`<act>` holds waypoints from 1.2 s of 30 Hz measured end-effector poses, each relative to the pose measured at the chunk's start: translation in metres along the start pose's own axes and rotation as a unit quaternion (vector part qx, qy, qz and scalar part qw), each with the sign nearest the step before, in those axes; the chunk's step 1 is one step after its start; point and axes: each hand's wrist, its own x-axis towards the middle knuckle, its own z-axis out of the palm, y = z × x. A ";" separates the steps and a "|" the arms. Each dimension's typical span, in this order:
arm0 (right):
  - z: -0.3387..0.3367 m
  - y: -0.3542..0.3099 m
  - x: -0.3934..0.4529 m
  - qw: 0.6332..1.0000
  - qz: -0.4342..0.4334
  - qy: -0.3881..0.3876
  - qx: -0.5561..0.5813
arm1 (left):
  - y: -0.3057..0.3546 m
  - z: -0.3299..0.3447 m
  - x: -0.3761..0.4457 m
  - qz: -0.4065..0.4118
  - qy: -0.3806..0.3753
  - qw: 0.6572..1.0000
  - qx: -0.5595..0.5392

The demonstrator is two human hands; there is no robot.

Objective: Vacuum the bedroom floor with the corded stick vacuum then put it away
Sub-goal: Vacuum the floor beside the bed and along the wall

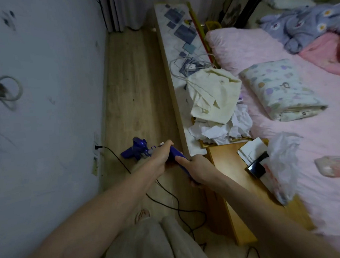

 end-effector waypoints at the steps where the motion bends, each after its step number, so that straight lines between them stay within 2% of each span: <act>1: -0.002 0.007 -0.013 1.000 0.002 0.001 0.010 | -0.010 0.005 -0.008 -0.001 -0.007 1.000 0.002; 8: 0.011 0.045 -0.087 0.995 0.033 -0.012 0.092 | -0.065 0.008 -0.053 -0.030 -0.038 0.999 0.020; 15: 0.045 0.060 -0.088 0.987 0.026 0.017 0.159 | -0.072 -0.010 -0.058 -0.066 -0.005 0.997 0.039; 24: 0.048 0.049 -0.049 0.981 0.005 0.018 0.196 | -0.045 -0.015 -0.024 -0.059 0.006 0.996 0.072; 31: 0.073 0.026 0.020 0.988 0.018 -0.002 0.155 | -0.012 -0.035 0.029 -0.015 0.033 0.996 0.084; 36: 0.100 -0.015 0.075 0.992 0.021 -0.005 0.125 | 0.031 -0.068 0.072 0.006 0.055 0.987 0.152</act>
